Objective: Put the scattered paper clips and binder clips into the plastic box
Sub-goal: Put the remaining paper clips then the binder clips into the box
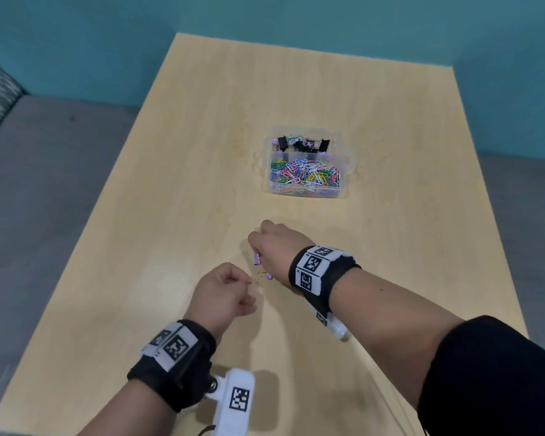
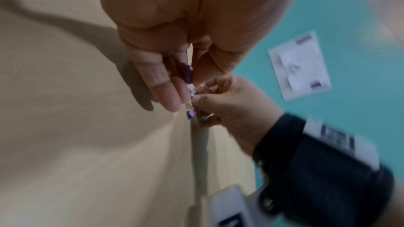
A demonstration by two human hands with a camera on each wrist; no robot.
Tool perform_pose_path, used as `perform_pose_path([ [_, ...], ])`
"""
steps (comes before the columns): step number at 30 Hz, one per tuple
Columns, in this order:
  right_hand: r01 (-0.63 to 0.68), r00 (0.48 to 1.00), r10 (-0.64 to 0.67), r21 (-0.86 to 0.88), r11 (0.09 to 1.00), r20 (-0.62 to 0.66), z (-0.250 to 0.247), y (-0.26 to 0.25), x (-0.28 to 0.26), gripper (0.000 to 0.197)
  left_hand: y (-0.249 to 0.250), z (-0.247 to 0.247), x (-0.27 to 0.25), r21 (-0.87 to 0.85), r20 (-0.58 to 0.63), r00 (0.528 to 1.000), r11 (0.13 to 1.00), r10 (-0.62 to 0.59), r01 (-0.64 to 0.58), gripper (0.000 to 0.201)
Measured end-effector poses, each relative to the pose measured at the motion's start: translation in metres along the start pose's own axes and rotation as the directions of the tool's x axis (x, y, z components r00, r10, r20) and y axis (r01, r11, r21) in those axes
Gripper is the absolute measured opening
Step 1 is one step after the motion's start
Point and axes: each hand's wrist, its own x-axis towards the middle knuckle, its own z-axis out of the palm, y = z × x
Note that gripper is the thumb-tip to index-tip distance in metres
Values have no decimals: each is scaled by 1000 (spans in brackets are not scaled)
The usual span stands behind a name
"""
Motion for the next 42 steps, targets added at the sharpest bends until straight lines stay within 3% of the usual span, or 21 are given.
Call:
perform_pose_path([
  [3,-83,996,81,81,993,26,-4,2,1,18,7,0,4,-219,-13,997,974,-72,67,26],
  [6,-104,995,102,84,991,23,-5,5,-1,19,15,4,9,-207,18,997,976,-70,72,26],
  [9,-72,997,73,115,991,-8,-3,9,-2,23,21,6,13,-67,20,1000,998,-20,21,20],
  [11,-33,999,38,134,990,-35,0,11,-1,28,20,5,16,172,-1,997,982,78,-77,11],
  [12,-11,999,16,129,992,-40,1,11,1,30,19,5,16,336,5,990,932,141,-135,7],
  [14,36,999,-34,80,996,-28,1,10,7,22,14,6,13,637,59,969,739,239,-221,9],
  [16,91,996,-91,-9,996,1,0,7,15,20,10,9,10,769,125,948,576,293,-279,16],
  [19,133,991,-129,-138,981,38,-6,6,23,19,8,19,12,810,187,923,479,336,-338,21],
  [22,92,995,-85,-218,972,44,-20,17,25,20,14,30,16,864,232,924,373,303,-339,30],
  [27,7,1000,-12,-277,961,-14,-40,47,12,17,21,44,27,909,374,900,106,224,-404,23],
  [31,-53,998,42,-272,961,-45,-41,63,1,21,28,51,32,905,410,897,48,165,-422,13],
  [33,-50,998,40,-278,959,-43,-37,65,-2,23,33,49,36,906,393,910,115,131,-408,11],
  [35,-55,998,48,-268,962,-32,-35,64,-2,23,39,44,43,886,351,924,264,154,-381,2],
  [37,-80,997,74,-242,967,-33,-35,61,-1,26,49,39,53,763,251,946,559,206,-324,9],
  [39,-117,993,111,-207,971,-42,-36,56,-2,29,69,41,67,428,109,984,886,144,-177,18],
  [40,-130,991,125,-189,973,-42,-37,54,-4,34,83,43,75,268,59,993,957,100,-112,21],
  [42,-151,988,152,-153,976,-10,-40,51,-8,45,114,50,95,135,15,994,985,109,-110,23],
])
